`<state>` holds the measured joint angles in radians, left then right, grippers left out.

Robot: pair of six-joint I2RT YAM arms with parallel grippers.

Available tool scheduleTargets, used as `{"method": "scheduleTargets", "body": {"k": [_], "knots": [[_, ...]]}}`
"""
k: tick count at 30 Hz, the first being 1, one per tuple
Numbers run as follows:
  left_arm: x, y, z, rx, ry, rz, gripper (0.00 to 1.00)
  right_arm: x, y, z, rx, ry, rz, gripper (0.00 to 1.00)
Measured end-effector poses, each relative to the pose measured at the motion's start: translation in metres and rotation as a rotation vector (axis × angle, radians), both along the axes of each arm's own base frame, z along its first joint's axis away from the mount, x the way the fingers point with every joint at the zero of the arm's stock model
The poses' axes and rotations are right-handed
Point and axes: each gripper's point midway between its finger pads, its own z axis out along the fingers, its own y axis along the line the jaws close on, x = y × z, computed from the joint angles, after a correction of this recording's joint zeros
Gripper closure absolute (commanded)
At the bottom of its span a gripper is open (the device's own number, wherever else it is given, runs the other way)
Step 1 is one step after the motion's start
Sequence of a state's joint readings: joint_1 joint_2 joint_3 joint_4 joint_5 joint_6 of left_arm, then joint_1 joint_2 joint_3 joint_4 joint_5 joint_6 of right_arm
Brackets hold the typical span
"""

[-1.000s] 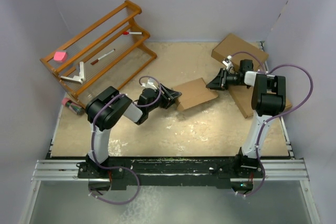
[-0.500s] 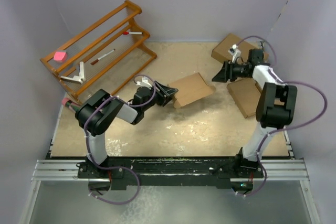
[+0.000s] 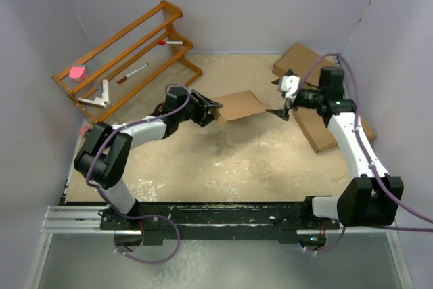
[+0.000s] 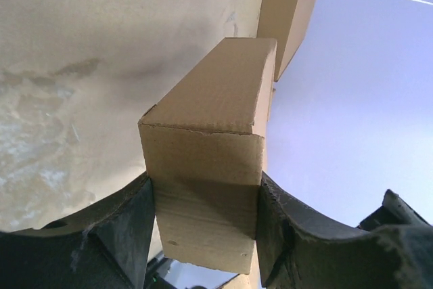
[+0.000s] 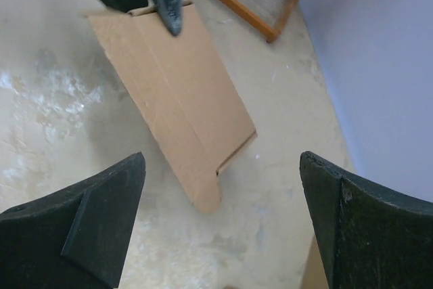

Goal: Fold the paper box

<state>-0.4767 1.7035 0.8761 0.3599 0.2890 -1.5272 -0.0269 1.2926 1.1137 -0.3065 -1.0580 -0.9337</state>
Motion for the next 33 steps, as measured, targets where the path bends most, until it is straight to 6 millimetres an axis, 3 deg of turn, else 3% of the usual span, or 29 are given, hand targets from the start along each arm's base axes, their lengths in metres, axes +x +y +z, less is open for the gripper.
{"method": "scheduleTargets", "body": {"k": [5, 13, 16, 21, 33], "knots": [[-0.001, 0.000, 0.018, -0.001, 0.080, -0.044, 0.52, -0.011, 0.046, -0.029, -0.173, -0.141, 0.162, 0.00], [-0.014, 0.015, 0.001, 0.019, 0.229, -0.059, 0.52, -0.020, 0.087, -0.074, -0.360, -0.275, 0.211, 0.00], [-0.015, 0.014, 0.003, 0.016, 0.242, -0.065, 0.52, -0.021, 0.094, -0.091, -0.394, -0.293, 0.200, 0.00], [-0.015, 0.011, 0.010, 0.000, 0.239, -0.079, 0.52, -0.012, 0.099, -0.101, -0.415, -0.339, 0.151, 0.02], [-0.017, 0.009, 0.013, -0.025, 0.259, -0.085, 0.52, 0.005, 0.109, -0.121, -0.429, -0.359, 0.073, 0.28]]}}
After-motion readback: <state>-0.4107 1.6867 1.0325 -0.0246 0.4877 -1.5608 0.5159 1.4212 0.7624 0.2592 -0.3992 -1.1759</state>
